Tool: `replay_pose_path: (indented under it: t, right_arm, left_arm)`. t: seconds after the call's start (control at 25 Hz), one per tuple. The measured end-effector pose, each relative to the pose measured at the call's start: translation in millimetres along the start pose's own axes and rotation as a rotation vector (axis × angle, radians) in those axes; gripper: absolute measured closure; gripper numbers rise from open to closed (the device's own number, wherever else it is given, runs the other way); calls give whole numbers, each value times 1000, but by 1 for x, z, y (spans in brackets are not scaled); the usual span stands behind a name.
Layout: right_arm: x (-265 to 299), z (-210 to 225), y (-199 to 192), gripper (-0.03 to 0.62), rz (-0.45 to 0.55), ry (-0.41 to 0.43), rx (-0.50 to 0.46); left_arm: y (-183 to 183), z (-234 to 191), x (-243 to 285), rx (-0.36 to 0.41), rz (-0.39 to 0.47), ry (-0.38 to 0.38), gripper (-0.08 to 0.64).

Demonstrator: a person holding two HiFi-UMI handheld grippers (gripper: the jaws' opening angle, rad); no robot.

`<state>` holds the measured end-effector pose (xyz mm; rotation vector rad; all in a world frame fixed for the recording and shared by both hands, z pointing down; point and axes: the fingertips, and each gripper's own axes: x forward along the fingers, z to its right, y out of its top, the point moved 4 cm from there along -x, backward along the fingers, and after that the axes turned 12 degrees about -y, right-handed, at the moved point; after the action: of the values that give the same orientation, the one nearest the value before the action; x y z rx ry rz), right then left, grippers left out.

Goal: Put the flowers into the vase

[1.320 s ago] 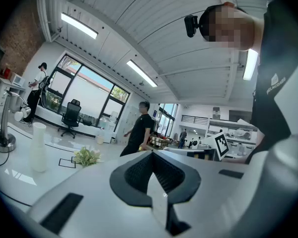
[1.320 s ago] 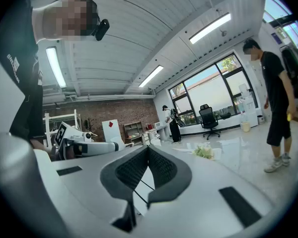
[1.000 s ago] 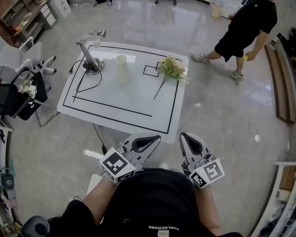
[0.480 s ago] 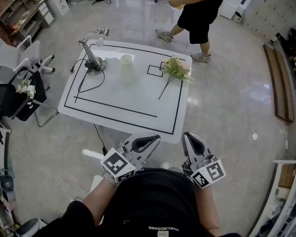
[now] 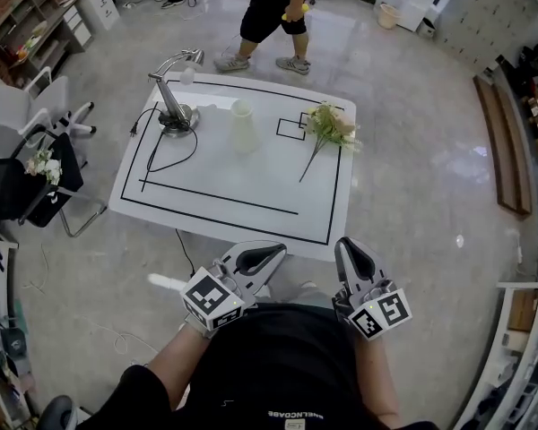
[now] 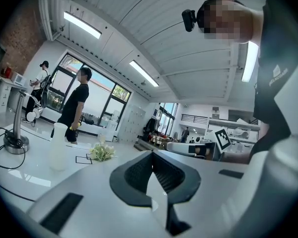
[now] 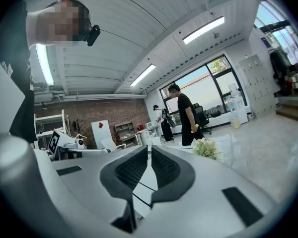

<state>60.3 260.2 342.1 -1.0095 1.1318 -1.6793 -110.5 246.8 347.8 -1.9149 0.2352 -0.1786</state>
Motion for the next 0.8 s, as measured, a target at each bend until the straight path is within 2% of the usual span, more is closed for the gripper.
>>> replay_pose_path:
  t: [0.36, 0.8]
  right_arm:
    - [12, 1, -1, 580, -16, -24, 23]
    - [41, 37, 1, 578, -39, -2, 31]
  left_arm:
    - [-5, -9, 0, -26, -19, -31, 555]
    - [-1, -40, 30, -45, -9, 28, 555]
